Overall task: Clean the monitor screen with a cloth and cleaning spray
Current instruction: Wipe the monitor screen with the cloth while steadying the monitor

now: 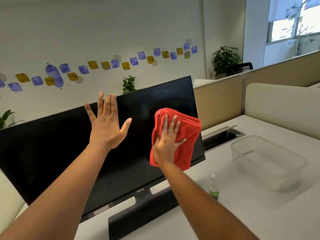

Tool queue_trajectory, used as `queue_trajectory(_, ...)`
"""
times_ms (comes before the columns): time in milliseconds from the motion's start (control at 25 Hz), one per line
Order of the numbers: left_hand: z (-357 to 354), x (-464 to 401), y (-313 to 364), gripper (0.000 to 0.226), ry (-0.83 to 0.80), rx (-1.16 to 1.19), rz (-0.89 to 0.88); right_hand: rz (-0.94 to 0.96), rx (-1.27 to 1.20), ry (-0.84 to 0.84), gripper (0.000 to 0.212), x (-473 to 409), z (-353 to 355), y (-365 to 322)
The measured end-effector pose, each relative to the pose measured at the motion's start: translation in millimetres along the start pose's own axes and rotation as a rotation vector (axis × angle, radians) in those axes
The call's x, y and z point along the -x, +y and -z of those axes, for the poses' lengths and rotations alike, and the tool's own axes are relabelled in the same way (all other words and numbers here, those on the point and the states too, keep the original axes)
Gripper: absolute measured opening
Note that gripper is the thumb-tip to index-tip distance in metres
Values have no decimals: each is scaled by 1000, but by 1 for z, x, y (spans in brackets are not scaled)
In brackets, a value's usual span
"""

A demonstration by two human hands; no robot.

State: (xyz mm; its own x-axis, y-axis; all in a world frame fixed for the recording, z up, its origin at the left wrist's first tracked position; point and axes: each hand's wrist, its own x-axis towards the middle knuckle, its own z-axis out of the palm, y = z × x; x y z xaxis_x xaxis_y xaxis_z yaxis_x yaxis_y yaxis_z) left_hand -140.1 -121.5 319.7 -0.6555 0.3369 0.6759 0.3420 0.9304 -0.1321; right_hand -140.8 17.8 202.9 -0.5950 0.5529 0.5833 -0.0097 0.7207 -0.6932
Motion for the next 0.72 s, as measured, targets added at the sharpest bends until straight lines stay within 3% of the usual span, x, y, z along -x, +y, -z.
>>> queue_trajectory(120,-2,0,1,80,27,-19,-11,-25,-13,-26,57,-23,11,34)
queue_trajectory(320,-3,1,4,79,81,-51,5,-193,-44,38,75,13,-7,65)
queue_trajectory(600,-1,2,1,80,84,-105,-6,184,84,68,53,74,-48,42)
queue_trajectory(720,9,11,-22,76,119,-101,30,192,-77,74,48,62,-35,26)
